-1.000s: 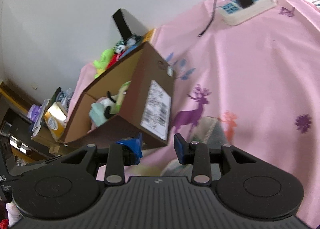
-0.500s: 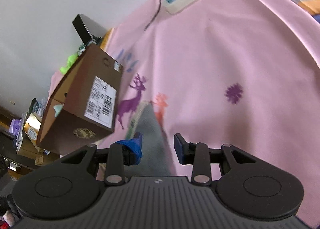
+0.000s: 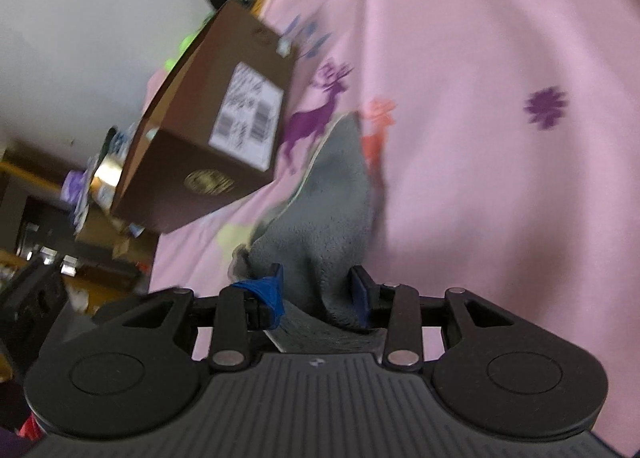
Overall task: Organize soft objects
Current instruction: 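Close the right gripper on the grey cloth and lift it, then carry the grey cloth over the box with the right gripper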
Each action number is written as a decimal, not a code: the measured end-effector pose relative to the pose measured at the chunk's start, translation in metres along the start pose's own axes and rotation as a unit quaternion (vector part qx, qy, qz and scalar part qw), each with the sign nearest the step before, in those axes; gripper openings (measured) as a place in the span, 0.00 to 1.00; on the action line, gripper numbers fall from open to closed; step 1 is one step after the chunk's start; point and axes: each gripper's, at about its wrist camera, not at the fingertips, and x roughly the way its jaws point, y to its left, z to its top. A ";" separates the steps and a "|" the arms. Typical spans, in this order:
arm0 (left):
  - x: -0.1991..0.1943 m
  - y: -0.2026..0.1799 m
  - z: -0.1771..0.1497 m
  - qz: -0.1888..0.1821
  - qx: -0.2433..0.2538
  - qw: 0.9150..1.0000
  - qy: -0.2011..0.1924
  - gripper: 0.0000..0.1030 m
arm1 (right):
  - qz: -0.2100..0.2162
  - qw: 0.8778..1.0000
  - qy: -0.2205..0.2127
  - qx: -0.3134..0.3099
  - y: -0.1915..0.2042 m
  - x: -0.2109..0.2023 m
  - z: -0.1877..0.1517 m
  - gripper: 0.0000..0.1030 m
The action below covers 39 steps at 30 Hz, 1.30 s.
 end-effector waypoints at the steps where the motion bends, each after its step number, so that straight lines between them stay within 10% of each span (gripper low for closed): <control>1: 0.000 0.000 0.001 -0.003 0.000 1.000 -0.005 0.56 | 0.009 1.000 0.011 -0.004 0.002 0.004 0.000 0.20; 8: -0.017 -0.009 0.014 -0.014 0.015 0.998 -0.054 0.33 | 0.047 0.999 0.022 0.004 0.004 0.004 0.007 0.17; 26: -0.087 -0.023 0.077 -0.035 0.049 0.975 -0.213 0.32 | 0.130 0.984 -0.109 -0.044 0.055 -0.057 0.061 0.17; 39: -0.142 0.056 0.071 0.010 0.004 0.960 -0.281 0.32 | 0.163 0.972 -0.112 -0.126 0.142 0.006 0.099 0.17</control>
